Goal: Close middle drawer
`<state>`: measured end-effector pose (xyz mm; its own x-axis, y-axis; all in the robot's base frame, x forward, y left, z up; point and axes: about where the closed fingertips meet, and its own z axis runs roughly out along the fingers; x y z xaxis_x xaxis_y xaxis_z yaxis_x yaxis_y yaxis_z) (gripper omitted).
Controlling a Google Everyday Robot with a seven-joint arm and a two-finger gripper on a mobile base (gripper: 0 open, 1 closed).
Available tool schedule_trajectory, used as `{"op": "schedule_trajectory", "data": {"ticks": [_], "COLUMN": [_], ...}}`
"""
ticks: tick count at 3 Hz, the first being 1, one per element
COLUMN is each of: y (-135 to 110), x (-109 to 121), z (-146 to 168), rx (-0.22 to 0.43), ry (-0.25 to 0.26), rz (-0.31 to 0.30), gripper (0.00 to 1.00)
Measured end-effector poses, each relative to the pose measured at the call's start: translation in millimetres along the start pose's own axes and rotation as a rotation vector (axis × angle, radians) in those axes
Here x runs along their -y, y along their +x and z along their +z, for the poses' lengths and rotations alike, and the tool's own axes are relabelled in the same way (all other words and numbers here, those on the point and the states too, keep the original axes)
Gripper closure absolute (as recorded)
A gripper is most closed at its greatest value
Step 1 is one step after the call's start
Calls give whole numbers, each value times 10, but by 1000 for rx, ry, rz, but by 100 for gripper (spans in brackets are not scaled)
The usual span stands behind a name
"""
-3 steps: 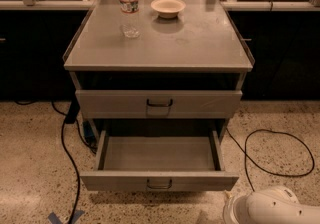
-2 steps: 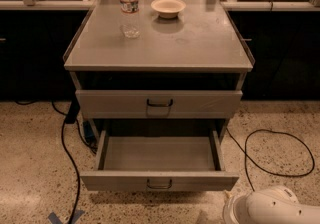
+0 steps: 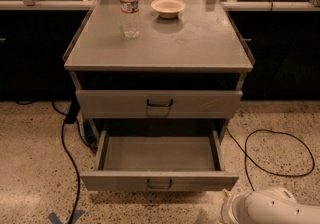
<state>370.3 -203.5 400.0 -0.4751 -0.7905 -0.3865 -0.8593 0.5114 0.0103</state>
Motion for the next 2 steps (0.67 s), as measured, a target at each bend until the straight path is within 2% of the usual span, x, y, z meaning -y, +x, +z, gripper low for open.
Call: {"op": "schedule_trajectory", "data": {"ticks": [1,2], "y": [-141,-141], "x": [316,316], "z": [-301,-301], "rx": [24,24], "ry": [60,60], "rz": [0,0], "gripper": [0,0]}}
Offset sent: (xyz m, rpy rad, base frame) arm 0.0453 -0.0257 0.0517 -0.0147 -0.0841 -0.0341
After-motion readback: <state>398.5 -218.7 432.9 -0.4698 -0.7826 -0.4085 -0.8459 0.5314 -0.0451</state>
